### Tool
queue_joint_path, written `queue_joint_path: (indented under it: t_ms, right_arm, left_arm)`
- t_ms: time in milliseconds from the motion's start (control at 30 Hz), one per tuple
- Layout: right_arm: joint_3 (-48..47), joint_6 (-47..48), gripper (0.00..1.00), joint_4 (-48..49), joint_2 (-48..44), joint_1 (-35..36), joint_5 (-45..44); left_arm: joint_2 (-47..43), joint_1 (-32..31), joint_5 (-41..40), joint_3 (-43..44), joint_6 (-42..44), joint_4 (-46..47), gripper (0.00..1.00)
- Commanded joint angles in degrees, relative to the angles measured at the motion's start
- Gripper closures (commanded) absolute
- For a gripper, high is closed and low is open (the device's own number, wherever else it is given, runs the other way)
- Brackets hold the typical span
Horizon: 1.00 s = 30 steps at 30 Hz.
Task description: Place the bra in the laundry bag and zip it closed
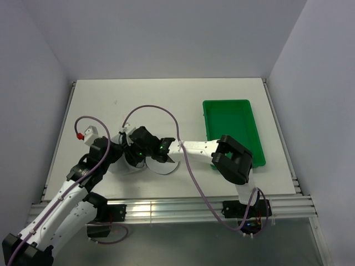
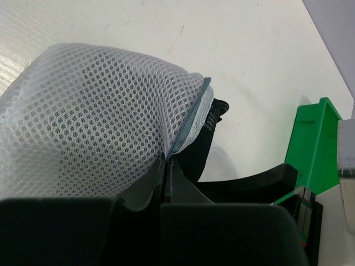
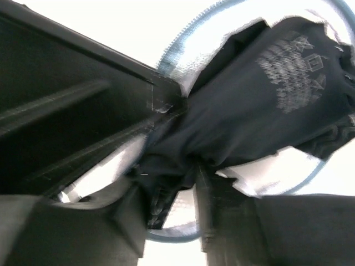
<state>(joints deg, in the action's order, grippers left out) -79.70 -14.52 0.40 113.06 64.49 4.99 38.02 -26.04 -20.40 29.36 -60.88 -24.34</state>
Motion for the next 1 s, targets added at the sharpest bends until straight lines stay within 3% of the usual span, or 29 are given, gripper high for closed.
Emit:
queue_joint_path:
  t_ms: [0, 167, 333, 567, 867, 967]
  right_arm:
    - [-0.8, 4.0, 0.54, 0.0, -1.6, 1.5, 3.6]
    - [0.3, 3.4, 0.48, -1.2, -3.3, 0.6, 0.6]
    - [3.6, -1.2, 0.43, 4.6, -5.2, -1.6, 7.2]
    - [2.4, -3.5, 0.33, 3.1, -9.2, -3.4, 11.4]
    - [0.1, -6.1, 0.28, -3.6, -13.7, -4.5, 8.6]
    - [-1.2, -10.2, 0.33, -6.8, -13.7, -5.6, 2.1]
  left_arm:
    - [-0.2, -0.5, 1.9, 1.2, -1.3, 3.4, 1.0]
    - [-2.9, -0.6, -0.2, 2.6, -2.4, 0.6, 1.0]
    - [-5.8, -0.5, -2.6, 3.5, -4.5, -3.3, 1.0]
    - [-8.3, -0.5, -4.2, 2.7, -4.9, -4.7, 1.0]
    - [-9.7, -0.5, -4.7, 2.3, -5.0, -5.0, 1.0]
    - [-10.0, -0.5, -4.9, 2.5, -4.9, -5.2, 1.0]
